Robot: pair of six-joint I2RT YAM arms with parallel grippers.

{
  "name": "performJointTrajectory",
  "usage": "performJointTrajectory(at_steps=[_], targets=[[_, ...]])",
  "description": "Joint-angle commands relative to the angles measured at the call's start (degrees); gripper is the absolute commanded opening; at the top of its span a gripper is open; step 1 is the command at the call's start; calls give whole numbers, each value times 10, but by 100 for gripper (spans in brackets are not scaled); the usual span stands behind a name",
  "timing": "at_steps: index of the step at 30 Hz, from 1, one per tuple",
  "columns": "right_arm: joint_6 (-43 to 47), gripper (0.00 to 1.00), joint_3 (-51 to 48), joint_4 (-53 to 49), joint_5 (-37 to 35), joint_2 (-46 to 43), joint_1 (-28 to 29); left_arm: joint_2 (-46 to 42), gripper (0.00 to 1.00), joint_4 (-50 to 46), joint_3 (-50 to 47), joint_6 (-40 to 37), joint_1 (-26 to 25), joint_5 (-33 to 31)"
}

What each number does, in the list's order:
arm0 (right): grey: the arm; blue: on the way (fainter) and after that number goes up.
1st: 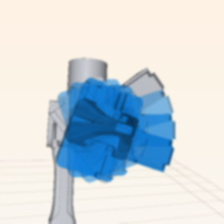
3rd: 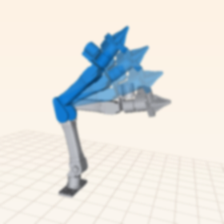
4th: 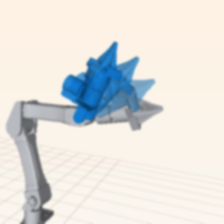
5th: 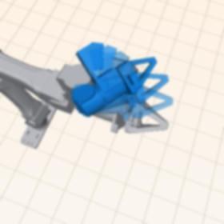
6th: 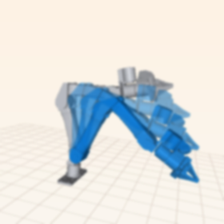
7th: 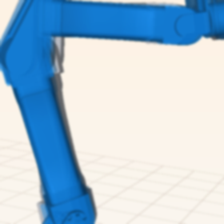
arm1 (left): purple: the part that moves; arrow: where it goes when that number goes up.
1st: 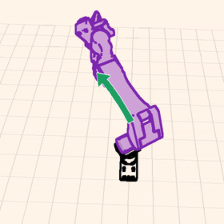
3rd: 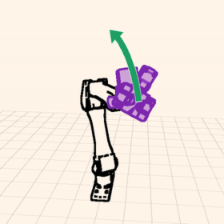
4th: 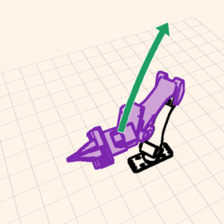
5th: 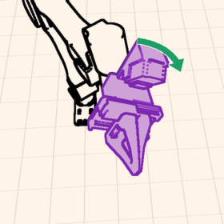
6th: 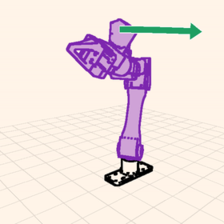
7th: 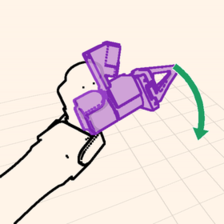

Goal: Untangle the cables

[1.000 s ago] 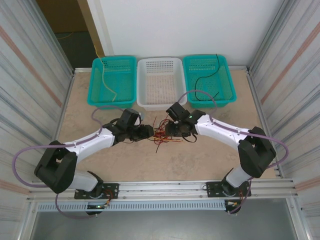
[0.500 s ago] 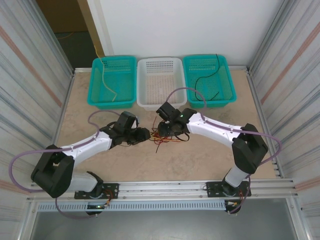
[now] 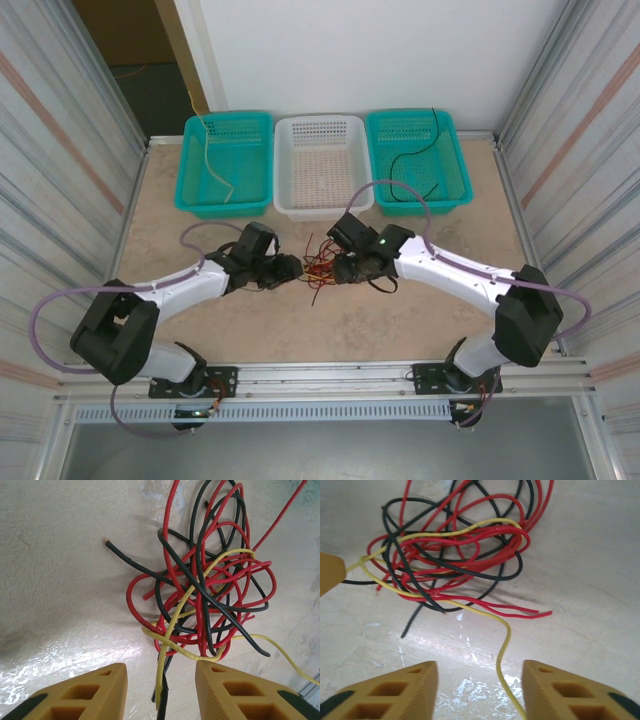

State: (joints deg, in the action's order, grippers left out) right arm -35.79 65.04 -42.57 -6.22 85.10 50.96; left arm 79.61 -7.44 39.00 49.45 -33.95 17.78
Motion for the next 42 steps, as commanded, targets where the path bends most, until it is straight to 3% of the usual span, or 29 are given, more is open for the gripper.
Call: performJointTrajectory(at_steps=[1,3,6,11,13,14,17,20,24,30,36,42], targets=[[38,37,40,22,20,25,15,-26,39,-26,9,15,12,-18],[55,31,60,40,33,61,26,-44,36,-13,-15,42,34,-8],[71,30,78,71,52,115,37,-64,35,30,-58,81,72,28],[85,46,110,80,24,195,43,-84,34,58,-80,94,95,59],[91,47,122,77,14,221,43,-87,34,60,-78,92,95,61],[92,46,128,72,9,233,43,-87,34,63,-76,92,95,61],[89,26,135,66,-6,245,43,-83,34,73,-74,90,95,69],[85,11,125,73,-12,223,43,-76,34,96,-75,91,95,82],[87,0,90,104,-9,168,40,-60,32,130,-75,101,90,96],[89,0,15,176,51,60,7,-55,32,211,-70,117,84,126],[72,0,-29,229,177,-6,-56,-59,27,281,-57,98,68,154],[64,0,-42,257,238,-24,-77,-57,35,292,-20,44,25,146]])
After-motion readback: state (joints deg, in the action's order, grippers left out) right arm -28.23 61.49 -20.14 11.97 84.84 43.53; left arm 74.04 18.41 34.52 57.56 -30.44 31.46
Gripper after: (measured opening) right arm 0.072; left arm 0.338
